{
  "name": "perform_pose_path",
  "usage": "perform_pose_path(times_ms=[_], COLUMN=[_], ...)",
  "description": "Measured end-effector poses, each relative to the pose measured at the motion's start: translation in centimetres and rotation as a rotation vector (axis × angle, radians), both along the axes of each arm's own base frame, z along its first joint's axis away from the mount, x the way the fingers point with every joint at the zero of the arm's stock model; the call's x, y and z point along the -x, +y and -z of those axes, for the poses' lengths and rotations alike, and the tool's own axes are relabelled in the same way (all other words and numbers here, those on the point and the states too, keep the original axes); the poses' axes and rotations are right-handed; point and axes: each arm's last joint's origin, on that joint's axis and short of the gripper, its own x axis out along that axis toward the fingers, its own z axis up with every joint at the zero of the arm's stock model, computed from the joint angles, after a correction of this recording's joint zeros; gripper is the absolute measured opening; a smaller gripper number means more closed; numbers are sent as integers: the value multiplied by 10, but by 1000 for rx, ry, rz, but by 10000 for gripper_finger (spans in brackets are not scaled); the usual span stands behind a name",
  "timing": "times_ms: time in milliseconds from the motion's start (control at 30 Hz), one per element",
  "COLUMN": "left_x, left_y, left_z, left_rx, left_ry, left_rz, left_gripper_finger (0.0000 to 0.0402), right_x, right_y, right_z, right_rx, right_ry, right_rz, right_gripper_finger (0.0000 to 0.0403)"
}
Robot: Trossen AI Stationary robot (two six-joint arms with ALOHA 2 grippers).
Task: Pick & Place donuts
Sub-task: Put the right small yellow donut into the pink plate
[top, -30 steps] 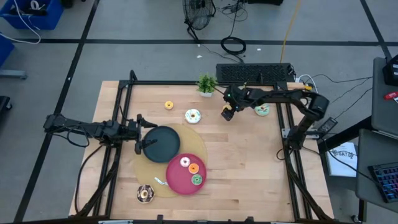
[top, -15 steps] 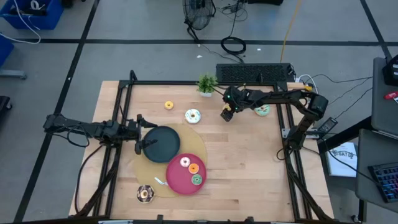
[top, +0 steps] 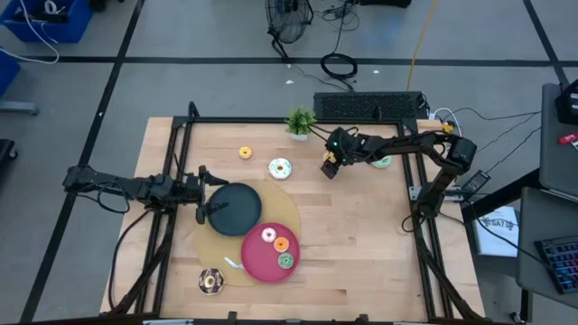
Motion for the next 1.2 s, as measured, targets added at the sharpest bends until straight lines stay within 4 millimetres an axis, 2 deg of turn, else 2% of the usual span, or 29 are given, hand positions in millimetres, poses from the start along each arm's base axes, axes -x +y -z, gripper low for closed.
perform_pose_path(times_ms=[533, 967, 1200], left_x=[0, 0, 0], left_y=[0, 0, 0], left_z=[0, 0, 0], left_rx=[0, 0, 0], left_ry=[0, 0, 0], left_rz=[0, 0, 0], left_gripper_finger=[365, 365, 365], right_x=[1, -6, -6], right_y=[1, 15, 14], right_z=[1, 1, 1], right_rx=[35, 45, 32], right_ry=[27, 29, 18], right_rz=[19, 3, 33], right_gripper_finger=[295, 295, 295])
